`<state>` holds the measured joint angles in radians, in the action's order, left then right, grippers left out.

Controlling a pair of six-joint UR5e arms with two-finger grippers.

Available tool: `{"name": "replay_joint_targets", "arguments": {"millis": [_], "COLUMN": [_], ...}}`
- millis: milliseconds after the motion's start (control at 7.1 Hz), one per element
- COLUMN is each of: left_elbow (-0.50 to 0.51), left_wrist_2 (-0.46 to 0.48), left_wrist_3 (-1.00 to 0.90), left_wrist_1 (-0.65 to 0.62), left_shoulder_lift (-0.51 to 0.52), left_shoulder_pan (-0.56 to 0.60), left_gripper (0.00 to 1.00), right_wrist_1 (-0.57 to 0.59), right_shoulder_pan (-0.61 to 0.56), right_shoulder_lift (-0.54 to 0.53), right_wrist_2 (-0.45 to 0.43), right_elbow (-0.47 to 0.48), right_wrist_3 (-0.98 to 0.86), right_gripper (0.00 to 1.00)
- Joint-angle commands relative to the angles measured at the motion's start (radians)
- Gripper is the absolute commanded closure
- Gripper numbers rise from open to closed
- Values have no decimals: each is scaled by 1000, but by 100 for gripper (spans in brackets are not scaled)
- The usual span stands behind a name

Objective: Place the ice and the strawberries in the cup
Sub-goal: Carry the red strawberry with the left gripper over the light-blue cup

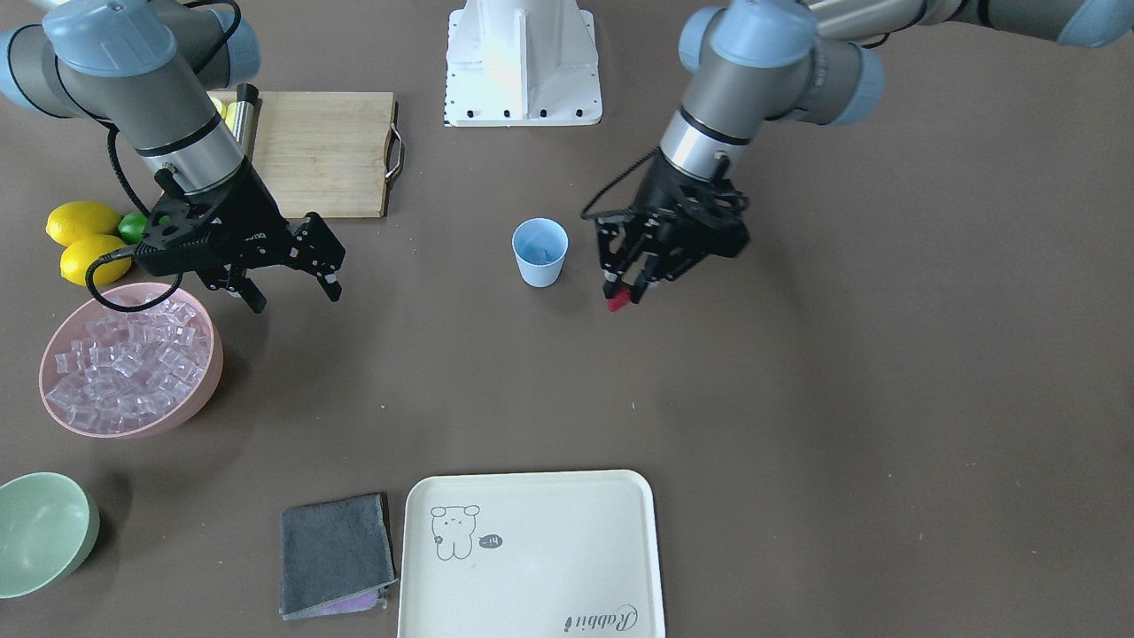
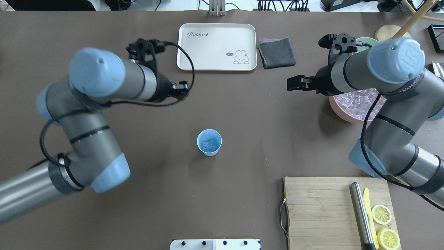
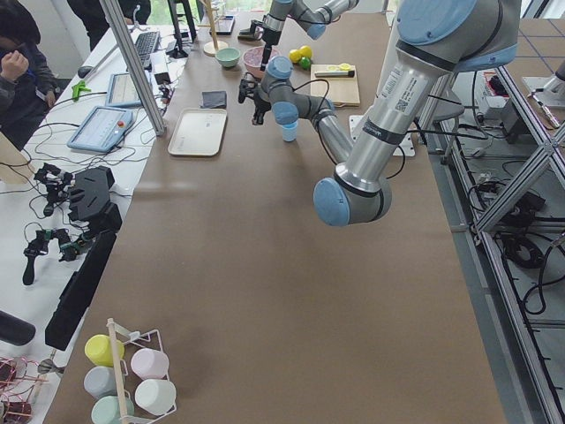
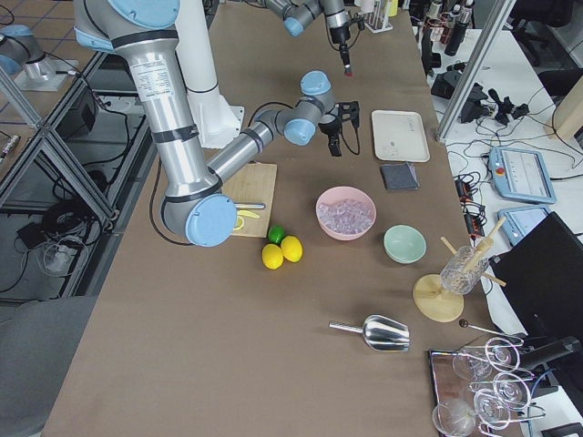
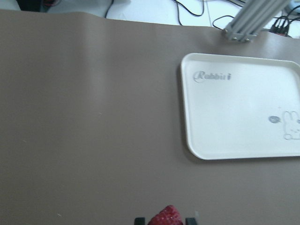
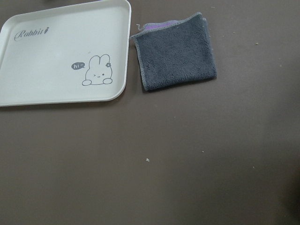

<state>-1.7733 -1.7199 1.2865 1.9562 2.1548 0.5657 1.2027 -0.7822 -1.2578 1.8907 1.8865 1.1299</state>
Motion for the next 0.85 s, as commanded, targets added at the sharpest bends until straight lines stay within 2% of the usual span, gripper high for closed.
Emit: {"name": "replay_joint_targets", "arguments": {"millis": [0,423,564,704], "left_elbow": [-3,9,9,5], "left_wrist_2": [102,112,112,120], "left_wrist_3": [77,73,73,74], "left_wrist_1": [-5,-5,-6,-6], "left_shoulder_lift": [40,31,28,20], "left_shoulder_pan": [-139,-155,-156,-161], "left_gripper": [100,100,92,3], "right_wrist_1": [2,3,3,6], "right_shoulder_pan": [-14,-15,-18,-22], "right_shoulder_lift": [-3,-3,-2,-2], "right_wrist_2": [5,7,7,7], "right_elbow": [0,-1,0,-1], "right_wrist_3": [-5,-4,-5,-5], "right_gripper": [0,0,0,0]}}
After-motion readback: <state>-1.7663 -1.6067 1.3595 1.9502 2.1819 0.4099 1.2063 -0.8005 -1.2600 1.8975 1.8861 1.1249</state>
